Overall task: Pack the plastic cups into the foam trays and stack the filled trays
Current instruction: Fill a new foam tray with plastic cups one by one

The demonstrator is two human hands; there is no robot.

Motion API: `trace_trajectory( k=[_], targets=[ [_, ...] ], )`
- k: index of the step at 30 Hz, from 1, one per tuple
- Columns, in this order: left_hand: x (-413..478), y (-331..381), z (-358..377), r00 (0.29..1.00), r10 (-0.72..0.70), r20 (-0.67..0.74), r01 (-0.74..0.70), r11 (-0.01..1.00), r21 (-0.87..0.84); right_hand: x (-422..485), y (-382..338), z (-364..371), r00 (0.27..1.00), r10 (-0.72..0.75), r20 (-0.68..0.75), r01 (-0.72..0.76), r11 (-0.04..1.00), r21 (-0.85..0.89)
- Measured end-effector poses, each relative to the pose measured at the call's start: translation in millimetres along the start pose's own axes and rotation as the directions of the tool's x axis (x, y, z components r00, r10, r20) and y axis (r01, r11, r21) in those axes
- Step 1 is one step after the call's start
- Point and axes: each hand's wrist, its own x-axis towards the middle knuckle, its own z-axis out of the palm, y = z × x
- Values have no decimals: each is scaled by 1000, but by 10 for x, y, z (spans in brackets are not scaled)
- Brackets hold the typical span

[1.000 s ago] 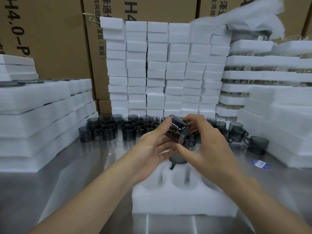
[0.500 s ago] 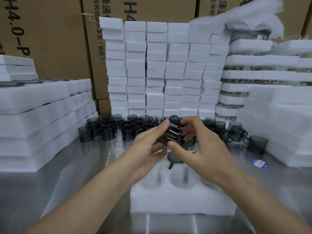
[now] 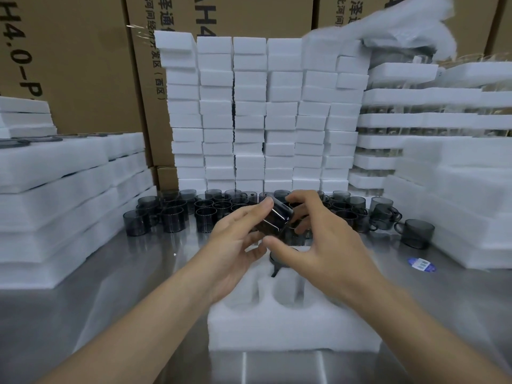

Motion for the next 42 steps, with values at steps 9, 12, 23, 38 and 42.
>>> trace_trajectory(
  k=[9, 12, 23, 38, 42],
  targets=[
    [12, 95, -93, 991, 102, 89, -125, 936, 328, 45, 13, 2, 994, 103, 46, -111, 956, 270],
    [28, 146, -188, 986, 160, 53, -168, 909, 382, 31, 14, 18, 989, 100, 111, -121, 971, 204],
    [97, 194, -554, 990, 140, 28, -99, 534, 839, 0, 64, 17, 986, 91, 139, -95, 995, 23],
    [75, 249, -554, 996, 66, -57, 28, 373, 927, 16, 109, 50, 979, 110, 171, -105, 994, -38],
    [51, 199, -474, 994, 85, -73, 47, 280, 959, 26, 102, 47, 979, 105, 173, -99, 994, -48]
  ],
)
